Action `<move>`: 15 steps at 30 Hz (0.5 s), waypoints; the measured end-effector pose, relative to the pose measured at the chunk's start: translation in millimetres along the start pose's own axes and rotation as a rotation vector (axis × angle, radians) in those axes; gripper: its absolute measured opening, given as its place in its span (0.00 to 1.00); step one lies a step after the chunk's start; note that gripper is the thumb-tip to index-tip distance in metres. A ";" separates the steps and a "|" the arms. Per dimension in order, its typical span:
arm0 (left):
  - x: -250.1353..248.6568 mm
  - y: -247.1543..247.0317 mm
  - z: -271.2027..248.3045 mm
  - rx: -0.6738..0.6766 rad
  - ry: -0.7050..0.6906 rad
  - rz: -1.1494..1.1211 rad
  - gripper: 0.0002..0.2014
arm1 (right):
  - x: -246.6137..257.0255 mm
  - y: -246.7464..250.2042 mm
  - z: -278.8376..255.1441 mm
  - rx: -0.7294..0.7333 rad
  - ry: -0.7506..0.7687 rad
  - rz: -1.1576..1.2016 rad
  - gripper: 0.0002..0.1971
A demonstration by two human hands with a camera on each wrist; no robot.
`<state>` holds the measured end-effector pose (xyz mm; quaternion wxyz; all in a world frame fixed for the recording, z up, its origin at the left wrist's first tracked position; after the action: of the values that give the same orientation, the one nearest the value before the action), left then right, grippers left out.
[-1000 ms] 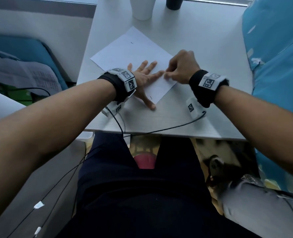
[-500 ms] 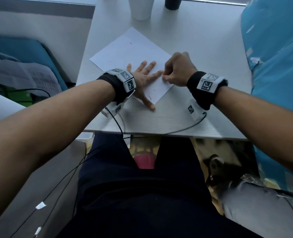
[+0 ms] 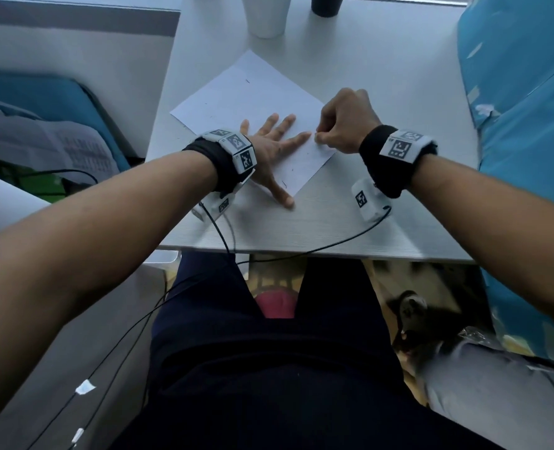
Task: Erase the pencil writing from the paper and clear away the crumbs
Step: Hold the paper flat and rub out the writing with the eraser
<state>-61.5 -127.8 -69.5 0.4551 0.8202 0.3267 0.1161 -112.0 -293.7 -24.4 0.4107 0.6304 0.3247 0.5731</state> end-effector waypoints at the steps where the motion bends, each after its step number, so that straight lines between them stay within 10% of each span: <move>1: 1.3 -0.1 1.7 -0.004 -0.006 0.002 0.72 | -4.2 2.4 3.1 0.003 -0.030 0.010 0.03; 11: 15.7 21.1 -5.7 -0.212 0.115 0.270 0.40 | -24.3 3.4 12.2 0.127 -0.137 0.069 0.05; 15: -27.3 25.6 -10.0 -0.362 -0.131 0.222 0.25 | -22.6 1.5 13.6 0.127 -0.108 0.042 0.04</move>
<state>-76.1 -148.2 -40.0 0.5995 0.7619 0.1781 0.1685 -101.7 -316.2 -33.4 0.3748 0.6918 0.3245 0.5251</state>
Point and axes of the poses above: each hand's wrist, its own z-axis towards the middle knuckle, its own y-axis out of the back of the hand, x = y × z, the point moved 3 cm from there along z, towards the middle knuckle, and after that the axes turned 4 degrees about y, right-handed, at the moved point
